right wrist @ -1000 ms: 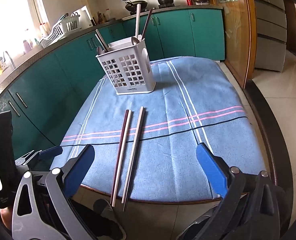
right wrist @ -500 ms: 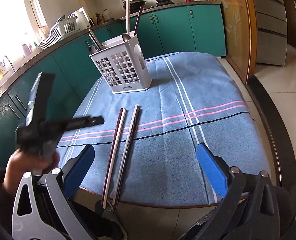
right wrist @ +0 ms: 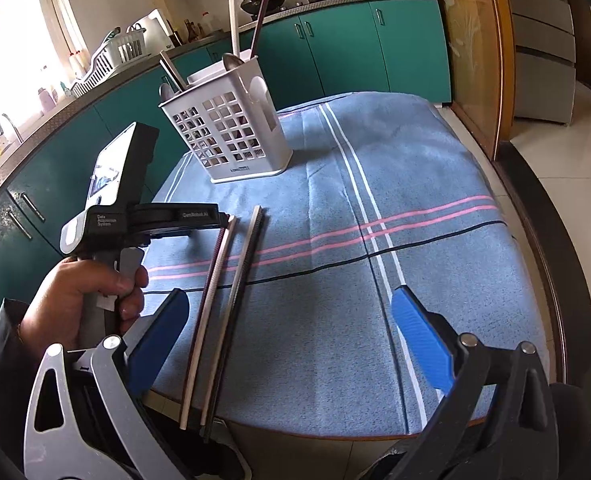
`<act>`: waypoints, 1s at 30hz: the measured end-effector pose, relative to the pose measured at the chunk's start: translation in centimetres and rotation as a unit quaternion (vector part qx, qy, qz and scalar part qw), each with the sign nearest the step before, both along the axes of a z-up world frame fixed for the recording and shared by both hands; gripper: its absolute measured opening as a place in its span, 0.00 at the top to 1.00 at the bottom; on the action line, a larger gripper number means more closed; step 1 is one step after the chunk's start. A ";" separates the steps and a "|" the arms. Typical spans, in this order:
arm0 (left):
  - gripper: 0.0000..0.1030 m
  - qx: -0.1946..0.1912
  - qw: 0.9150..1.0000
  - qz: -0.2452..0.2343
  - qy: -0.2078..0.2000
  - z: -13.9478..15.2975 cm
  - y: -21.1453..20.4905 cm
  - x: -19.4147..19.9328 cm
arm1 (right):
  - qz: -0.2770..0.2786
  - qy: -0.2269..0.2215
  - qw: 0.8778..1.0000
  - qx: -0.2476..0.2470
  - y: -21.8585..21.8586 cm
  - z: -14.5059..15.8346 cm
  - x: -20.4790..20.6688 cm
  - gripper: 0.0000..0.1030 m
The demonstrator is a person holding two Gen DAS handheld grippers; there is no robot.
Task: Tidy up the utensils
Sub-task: 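Grasp a dark red chopstick pair with the left tool while the right tool grasps a light pair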
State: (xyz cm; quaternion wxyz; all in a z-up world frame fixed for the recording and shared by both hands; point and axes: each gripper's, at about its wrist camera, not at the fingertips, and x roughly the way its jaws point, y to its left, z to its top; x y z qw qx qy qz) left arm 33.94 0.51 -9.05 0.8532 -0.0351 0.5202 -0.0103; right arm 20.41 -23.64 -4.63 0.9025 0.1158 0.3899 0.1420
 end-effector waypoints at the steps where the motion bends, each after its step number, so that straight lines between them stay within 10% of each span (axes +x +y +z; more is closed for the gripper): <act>1: 0.40 0.006 1.000 -0.001 -0.001 0.0 0.1 -0.1 | -0.001 0.001 1.000 0.000 -0.1 0.0 0.1 0.04; 9: 0.33 0.021 1.000 0.018 -0.006 -0.1 2.4 0.0 | 0.006 -0.003 1.000 -0.012 0.5 -0.1 0.1 0.04; 14: 0.70 0.041 0.999 0.020 -0.024 -0.2 2.3 0.4 | 0.012 -0.005 1.000 -0.023 1.2 0.1 -0.1 0.04; 16: 0.89 0.022 0.999 0.019 -0.023 0.0 3.0 0.5 | 0.010 -0.006 1.000 -0.026 1.2 0.1 -0.1 0.04; 24: 0.94 -0.056 0.998 0.008 -0.042 0.1 6.0 1.1 | 0.007 0.000 0.999 -0.050 1.8 0.1 0.4 0.04; 30: 0.94 -0.148 0.980 -0.007 -0.133 5.6 8.3 -0.9 | 0.030 0.000 0.996 -0.079 4.4 0.7 3.0 0.04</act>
